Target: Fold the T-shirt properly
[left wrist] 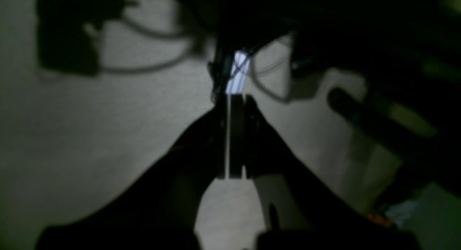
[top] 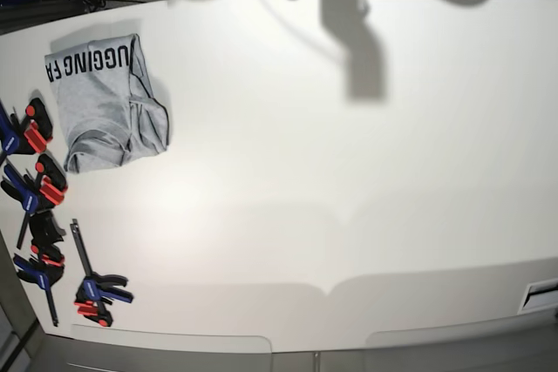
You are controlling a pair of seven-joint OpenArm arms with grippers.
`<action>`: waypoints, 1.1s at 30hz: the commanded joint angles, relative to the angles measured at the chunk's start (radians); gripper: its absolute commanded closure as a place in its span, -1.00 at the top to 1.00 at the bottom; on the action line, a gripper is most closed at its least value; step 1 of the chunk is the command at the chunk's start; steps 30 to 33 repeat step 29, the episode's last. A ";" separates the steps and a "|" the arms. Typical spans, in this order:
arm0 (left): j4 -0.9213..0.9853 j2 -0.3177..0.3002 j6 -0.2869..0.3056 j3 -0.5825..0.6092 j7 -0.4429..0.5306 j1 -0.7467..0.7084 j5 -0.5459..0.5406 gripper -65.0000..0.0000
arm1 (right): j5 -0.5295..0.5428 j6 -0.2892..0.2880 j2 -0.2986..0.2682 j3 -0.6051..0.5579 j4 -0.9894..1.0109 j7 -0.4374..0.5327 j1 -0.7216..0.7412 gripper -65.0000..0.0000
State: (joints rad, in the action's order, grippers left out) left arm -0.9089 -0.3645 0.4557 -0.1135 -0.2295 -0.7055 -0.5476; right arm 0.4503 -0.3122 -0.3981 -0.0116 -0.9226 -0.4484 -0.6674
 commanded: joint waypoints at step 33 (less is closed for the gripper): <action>0.366 0.209 -0.272 0.109 0.247 0.357 0.678 -1.00 | 0.298 0.353 0.258 -0.349 0.630 0.154 0.656 -1.00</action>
